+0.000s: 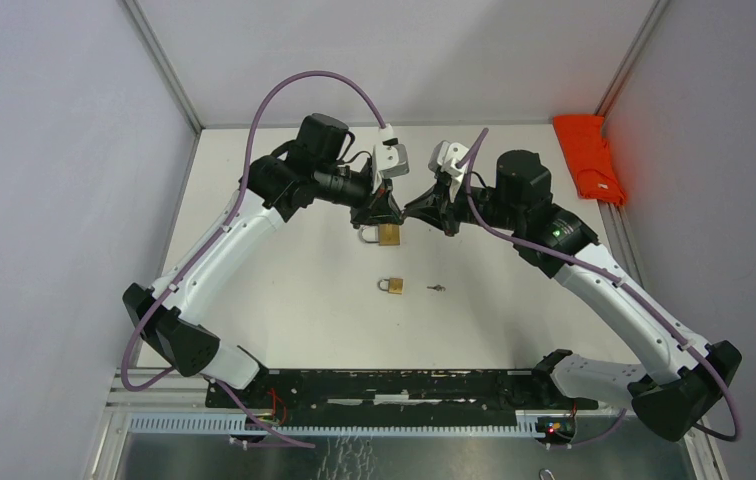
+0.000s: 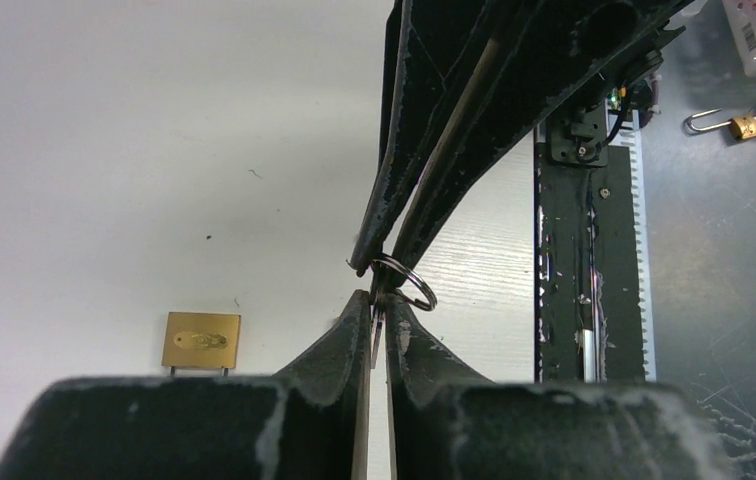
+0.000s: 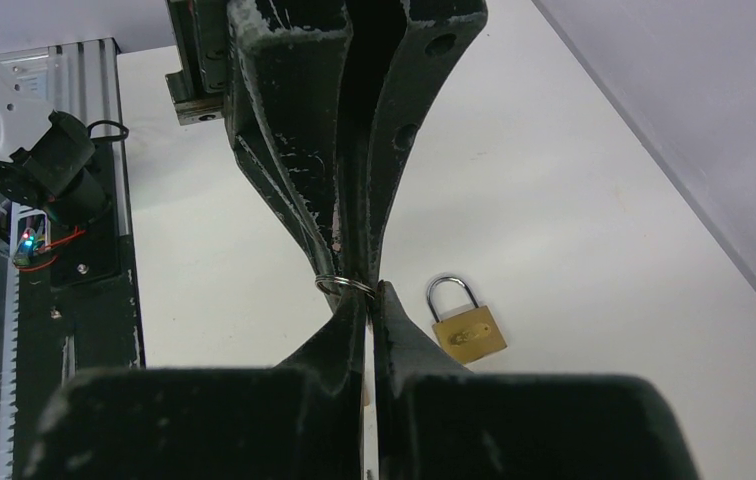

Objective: Unlock with the key

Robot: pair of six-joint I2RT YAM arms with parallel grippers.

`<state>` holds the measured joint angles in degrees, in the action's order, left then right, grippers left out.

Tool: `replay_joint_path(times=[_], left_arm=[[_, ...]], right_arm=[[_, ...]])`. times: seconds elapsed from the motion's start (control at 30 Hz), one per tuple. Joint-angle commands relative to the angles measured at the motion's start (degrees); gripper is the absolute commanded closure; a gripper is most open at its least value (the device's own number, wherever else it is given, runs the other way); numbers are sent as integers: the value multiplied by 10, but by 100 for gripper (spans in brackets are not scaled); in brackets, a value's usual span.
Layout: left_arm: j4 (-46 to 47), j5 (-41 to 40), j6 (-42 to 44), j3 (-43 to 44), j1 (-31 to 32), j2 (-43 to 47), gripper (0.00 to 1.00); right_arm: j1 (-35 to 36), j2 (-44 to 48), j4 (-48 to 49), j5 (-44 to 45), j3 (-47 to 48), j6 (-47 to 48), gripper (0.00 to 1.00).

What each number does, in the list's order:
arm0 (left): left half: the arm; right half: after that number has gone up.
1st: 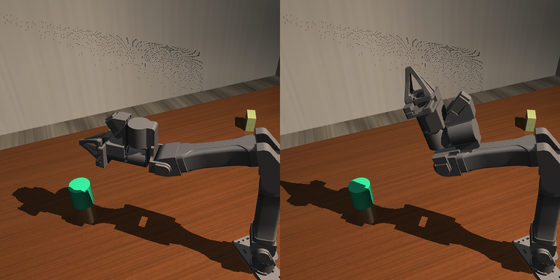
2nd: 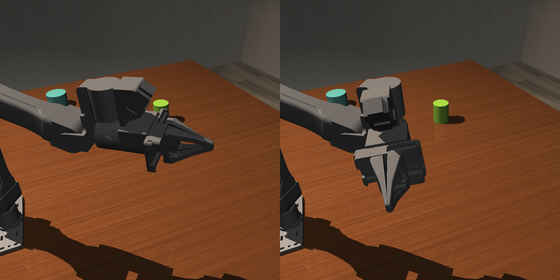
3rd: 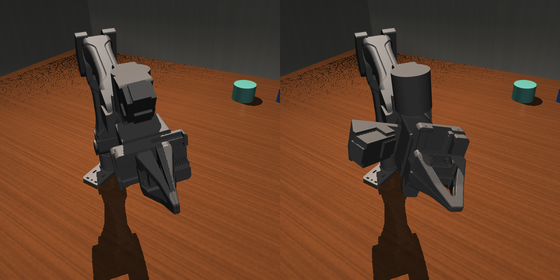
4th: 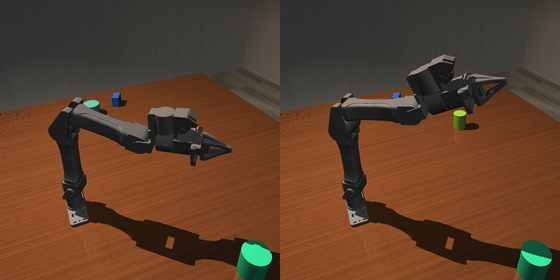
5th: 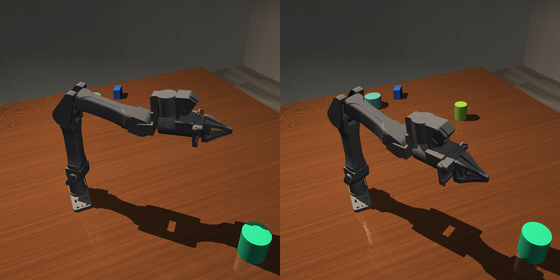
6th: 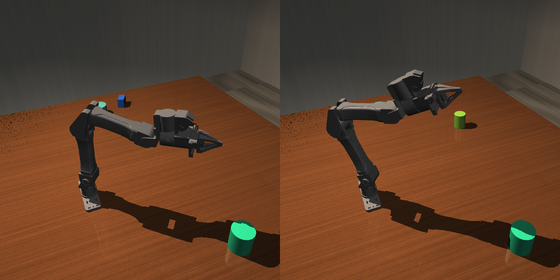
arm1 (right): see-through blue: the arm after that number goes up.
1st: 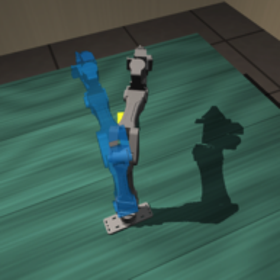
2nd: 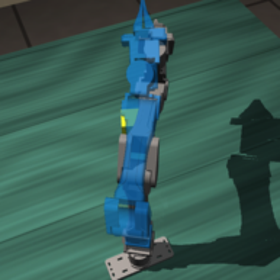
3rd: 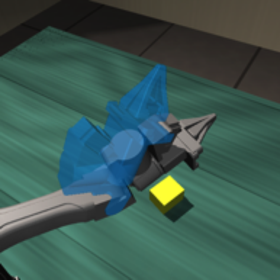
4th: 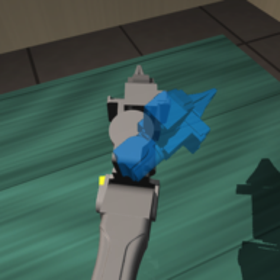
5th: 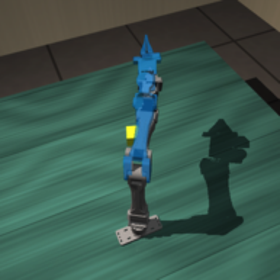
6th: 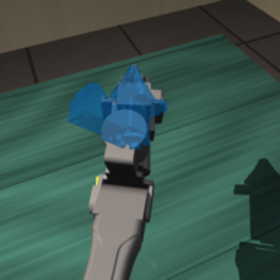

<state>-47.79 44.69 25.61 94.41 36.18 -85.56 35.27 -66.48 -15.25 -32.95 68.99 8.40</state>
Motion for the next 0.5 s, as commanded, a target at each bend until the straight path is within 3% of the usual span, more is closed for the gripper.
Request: replay_joint_path(times=[0.0, 0.17, 0.33, 0.47], left_arm=[[23, 72, 7, 9, 11, 30, 85], [21, 78, 11, 7, 11, 30, 84], [19, 69, 11, 8, 11, 30, 98], [24, 49, 6, 11, 11, 38, 98]], right_arm=[[-3, -10, -14, 43, 18, 12, 100], [-4, -14, -11, 40, 31, 8, 100], [-5, -16, -23, 42, 36, 13, 100], [-6, -10, -38, 57, 23, 17, 100]])
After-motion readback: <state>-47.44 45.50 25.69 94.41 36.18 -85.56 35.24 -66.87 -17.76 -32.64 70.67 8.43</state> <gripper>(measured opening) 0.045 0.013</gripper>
